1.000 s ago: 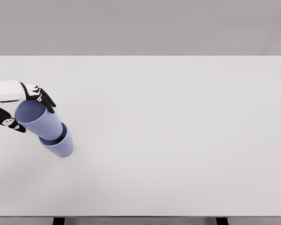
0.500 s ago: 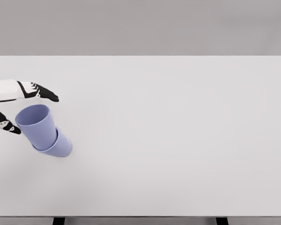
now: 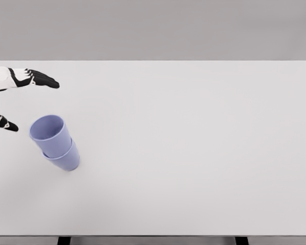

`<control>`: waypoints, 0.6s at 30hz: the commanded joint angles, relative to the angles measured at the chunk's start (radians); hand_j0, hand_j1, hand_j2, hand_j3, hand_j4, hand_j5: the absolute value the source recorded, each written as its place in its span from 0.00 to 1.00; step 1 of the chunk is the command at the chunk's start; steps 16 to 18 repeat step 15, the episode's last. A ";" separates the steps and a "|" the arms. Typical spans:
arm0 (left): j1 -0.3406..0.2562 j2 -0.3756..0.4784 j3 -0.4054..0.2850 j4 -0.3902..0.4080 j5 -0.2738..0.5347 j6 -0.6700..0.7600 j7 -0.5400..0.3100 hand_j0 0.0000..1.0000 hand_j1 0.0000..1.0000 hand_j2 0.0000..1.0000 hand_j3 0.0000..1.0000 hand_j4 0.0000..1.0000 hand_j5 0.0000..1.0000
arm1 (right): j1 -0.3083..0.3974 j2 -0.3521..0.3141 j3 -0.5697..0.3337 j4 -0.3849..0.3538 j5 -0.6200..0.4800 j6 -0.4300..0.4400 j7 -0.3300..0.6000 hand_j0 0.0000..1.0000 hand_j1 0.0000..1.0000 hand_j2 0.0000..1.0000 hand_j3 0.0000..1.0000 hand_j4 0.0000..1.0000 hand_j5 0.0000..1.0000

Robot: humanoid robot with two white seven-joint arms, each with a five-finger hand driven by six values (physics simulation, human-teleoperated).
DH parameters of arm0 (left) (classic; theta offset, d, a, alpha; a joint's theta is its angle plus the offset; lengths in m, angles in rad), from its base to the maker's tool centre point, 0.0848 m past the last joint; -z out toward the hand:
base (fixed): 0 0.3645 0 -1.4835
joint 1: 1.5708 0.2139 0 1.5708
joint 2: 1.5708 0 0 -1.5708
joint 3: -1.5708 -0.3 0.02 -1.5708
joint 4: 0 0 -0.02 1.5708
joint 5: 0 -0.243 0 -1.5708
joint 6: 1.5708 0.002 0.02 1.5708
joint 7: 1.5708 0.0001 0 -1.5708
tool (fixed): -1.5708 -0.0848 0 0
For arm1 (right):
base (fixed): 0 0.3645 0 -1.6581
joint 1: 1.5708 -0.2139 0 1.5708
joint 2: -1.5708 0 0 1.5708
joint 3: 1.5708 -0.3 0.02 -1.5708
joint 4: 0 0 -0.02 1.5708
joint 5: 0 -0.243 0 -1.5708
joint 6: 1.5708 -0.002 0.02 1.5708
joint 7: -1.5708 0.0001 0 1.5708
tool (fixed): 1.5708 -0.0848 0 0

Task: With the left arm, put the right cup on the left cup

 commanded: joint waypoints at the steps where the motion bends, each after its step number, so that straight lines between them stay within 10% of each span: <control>1: 0.000 0.003 0.031 -0.012 0.063 0.003 0.000 1.00 1.00 1.00 1.00 1.00 1.00 | 0.000 0.000 0.000 0.000 0.000 0.000 0.000 1.00 1.00 1.00 1.00 1.00 1.00; 18: -0.064 -0.258 0.040 -0.058 0.099 0.003 0.000 1.00 1.00 1.00 1.00 1.00 1.00 | 0.000 0.000 -0.001 0.000 0.000 0.000 0.000 1.00 1.00 1.00 1.00 1.00 1.00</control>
